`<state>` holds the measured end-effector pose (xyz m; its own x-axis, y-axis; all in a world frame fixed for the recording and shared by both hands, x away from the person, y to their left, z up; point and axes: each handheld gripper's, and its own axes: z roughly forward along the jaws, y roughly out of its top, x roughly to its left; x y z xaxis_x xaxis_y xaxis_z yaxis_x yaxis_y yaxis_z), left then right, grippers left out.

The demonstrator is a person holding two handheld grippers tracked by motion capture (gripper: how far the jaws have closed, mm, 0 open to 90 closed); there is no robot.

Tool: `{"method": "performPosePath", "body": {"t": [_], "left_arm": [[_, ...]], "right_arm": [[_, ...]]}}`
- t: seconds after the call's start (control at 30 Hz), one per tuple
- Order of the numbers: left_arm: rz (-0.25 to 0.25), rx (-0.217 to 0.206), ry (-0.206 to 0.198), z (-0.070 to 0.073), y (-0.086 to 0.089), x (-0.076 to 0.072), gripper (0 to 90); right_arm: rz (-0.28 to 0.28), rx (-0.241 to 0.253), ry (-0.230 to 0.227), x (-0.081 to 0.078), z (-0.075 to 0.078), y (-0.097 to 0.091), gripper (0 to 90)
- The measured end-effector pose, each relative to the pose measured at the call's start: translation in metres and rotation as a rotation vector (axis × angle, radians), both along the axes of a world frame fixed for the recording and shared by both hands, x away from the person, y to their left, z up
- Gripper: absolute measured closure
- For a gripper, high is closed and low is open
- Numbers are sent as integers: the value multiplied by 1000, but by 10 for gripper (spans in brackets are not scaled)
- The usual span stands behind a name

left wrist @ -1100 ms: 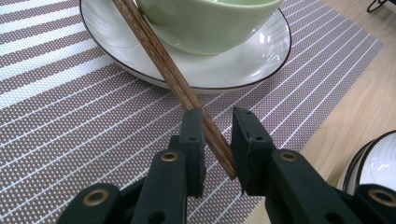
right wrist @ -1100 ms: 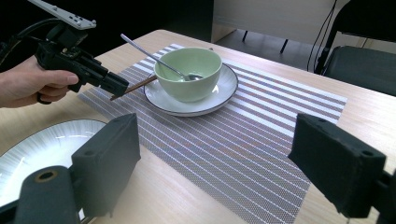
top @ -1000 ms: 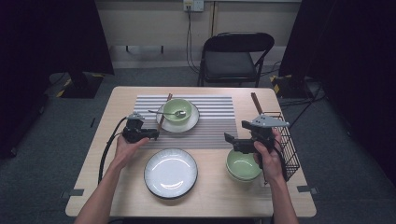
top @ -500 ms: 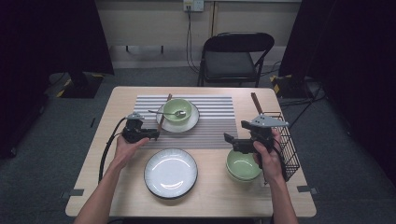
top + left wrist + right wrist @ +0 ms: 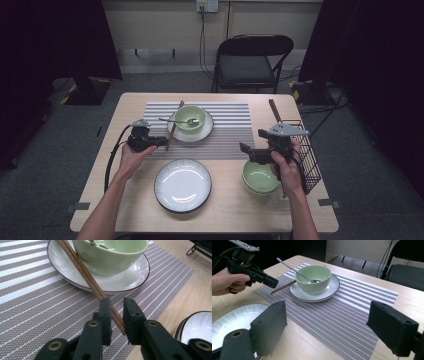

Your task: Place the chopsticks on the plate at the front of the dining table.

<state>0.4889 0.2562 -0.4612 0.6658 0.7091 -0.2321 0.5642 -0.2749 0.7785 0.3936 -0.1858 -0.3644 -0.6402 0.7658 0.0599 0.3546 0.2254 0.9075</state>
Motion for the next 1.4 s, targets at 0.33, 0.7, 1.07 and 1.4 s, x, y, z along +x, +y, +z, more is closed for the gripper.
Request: {"method": "performPosePath", "body": {"t": [0.33,0.7,1.07,1.4], "left_arm": [[38,24,27,-12,7,1,784],[26,45,32,-14,-1,1,743],[33,39,25,-13,-5,0,708],[43,59,14,-13,-11,-1,633]], "right_arm": [[7,-1,-1,0,0,2,151],[1,0,-2,0,0,0,151],[5,-3,-2,0,0,1,151],[0,-1,-2,0,0,1,151]]}}
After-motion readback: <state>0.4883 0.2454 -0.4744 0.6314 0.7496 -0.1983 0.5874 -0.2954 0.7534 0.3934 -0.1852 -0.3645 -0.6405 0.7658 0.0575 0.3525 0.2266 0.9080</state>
